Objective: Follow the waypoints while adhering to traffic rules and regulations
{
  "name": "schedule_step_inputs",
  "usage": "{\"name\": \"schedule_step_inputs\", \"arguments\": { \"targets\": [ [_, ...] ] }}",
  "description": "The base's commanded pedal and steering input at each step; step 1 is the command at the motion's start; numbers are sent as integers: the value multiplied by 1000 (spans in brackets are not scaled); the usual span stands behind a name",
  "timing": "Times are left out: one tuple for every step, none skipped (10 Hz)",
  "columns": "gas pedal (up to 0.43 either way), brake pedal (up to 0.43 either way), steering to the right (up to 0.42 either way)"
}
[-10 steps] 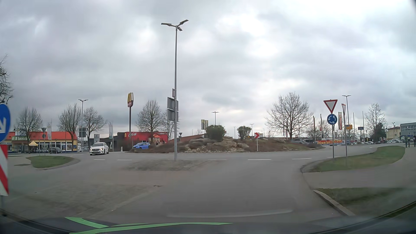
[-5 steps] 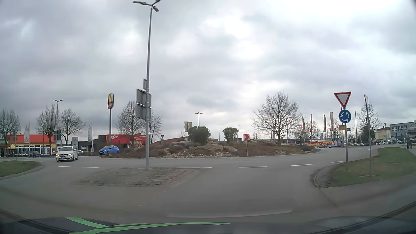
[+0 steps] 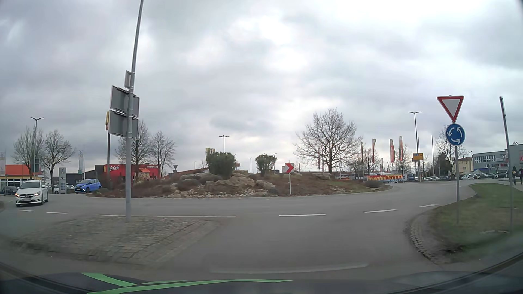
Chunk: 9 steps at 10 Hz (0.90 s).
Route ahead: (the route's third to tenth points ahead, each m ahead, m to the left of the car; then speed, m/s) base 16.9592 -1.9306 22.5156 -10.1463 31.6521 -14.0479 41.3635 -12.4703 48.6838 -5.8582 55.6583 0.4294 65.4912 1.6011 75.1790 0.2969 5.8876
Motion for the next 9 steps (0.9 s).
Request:
{"name": "schedule_step_inputs", "arguments": {
  "targets": [
    [0, 0, 124],
    [0, 0, 126],
    [0, 0, 131],
    [0, 0, 140],
    [0, 0, 147],
    [20, 0, 158],
    [39, 0, 173],
    [47, 0, 185],
    [59, 0, 203]
  ]
}}
